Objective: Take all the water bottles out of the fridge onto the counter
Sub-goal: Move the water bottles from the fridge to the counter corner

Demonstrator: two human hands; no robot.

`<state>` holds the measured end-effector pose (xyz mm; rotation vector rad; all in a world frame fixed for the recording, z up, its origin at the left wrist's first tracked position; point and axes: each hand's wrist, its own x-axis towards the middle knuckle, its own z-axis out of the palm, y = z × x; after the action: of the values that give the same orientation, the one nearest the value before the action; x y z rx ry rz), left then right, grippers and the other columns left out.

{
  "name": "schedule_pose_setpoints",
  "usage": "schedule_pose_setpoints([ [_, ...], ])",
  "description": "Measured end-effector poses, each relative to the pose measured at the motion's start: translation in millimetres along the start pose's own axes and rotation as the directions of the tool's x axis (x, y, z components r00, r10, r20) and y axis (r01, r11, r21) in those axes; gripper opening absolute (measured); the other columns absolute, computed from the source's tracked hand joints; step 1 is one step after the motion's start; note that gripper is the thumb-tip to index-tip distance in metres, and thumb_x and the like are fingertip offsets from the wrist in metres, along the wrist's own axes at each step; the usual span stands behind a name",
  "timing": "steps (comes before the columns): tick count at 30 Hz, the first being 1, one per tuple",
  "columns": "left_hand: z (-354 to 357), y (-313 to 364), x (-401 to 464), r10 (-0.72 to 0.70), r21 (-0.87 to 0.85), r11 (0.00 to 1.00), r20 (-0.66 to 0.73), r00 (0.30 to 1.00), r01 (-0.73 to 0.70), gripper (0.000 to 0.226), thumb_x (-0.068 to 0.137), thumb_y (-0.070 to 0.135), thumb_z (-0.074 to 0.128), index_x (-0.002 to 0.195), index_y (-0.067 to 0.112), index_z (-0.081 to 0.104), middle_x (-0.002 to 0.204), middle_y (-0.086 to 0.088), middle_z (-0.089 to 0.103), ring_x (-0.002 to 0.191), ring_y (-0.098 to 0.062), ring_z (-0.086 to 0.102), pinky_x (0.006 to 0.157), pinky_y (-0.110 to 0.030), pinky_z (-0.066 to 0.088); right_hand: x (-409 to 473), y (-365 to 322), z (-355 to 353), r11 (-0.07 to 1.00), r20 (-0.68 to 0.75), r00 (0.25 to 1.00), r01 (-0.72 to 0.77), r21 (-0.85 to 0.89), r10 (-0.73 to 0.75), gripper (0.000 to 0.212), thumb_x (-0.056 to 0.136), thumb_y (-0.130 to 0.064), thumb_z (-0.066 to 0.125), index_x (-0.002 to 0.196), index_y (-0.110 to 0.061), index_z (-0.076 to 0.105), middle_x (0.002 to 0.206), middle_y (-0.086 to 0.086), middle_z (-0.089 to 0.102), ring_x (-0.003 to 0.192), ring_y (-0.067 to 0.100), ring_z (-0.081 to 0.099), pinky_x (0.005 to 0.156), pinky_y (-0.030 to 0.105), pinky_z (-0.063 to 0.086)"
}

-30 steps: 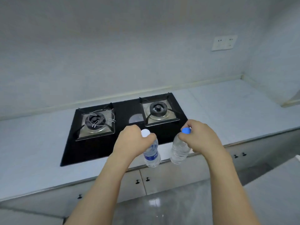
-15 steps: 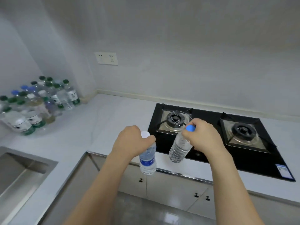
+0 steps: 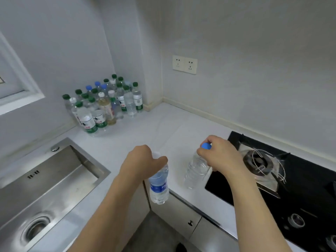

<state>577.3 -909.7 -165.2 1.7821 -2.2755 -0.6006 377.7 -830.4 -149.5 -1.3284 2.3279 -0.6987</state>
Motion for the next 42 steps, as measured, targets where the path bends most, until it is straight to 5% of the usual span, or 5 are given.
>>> schedule_pose_setpoints([
  [4,-2.5,-8.5,38.6,-0.048,0.009,0.999,-0.068,0.997,0.049,0.046,0.075,0.045,0.061,0.061,0.011,0.034,0.060,-0.003,0.032,0.052,-0.018,0.030,0.049,-0.025,0.025,51.2,-23.3,9.3,0.995,0.095,0.990,0.103,-0.015,-0.101,0.011,0.077,-0.033,0.057,0.086,-0.026,0.056,0.079,-0.011,0.059,0.066,0.016,0.060,0.066,0.030,0.052],
  [18,-27.1,-59.8,148.6,-0.228,-0.034,0.974,-0.143,0.963,0.225,0.050,0.078,0.043,0.061,0.057,0.010,0.031,0.054,-0.003,0.028,0.048,-0.018,0.026,0.044,-0.026,0.022,181.0,-102.5,68.5,0.977,0.324,0.924,0.212,0.010,-0.203,0.012,0.078,-0.032,0.059,0.088,-0.027,0.056,0.084,-0.007,0.061,0.073,0.020,0.066,0.072,0.038,0.057],
  [28,-72.7,-140.6,263.1,-0.255,-0.093,0.966,-0.162,0.953,0.243,0.040,0.079,0.046,0.061,0.067,0.008,0.059,0.058,-0.003,0.053,0.053,-0.019,0.050,0.048,-0.025,0.037,276.1,-202.4,125.0,0.973,0.342,0.912,0.231,0.026,-0.226,0.011,0.077,-0.028,0.061,0.087,-0.028,0.057,0.081,-0.004,0.063,0.065,0.023,0.070,0.070,0.039,0.059],
  [42,-82.0,-198.6,382.4,-0.207,-0.143,0.974,-0.222,0.953,0.178,0.036,0.081,0.039,0.061,0.060,0.016,0.044,0.057,0.003,0.048,0.051,-0.013,0.045,0.044,-0.025,0.026,388.5,-286.5,204.7,0.947,0.347,0.892,0.320,-0.034,-0.289,0.011,0.079,-0.028,0.062,0.088,-0.026,0.056,0.082,-0.005,0.062,0.074,0.022,0.066,0.073,0.042,0.057],
])
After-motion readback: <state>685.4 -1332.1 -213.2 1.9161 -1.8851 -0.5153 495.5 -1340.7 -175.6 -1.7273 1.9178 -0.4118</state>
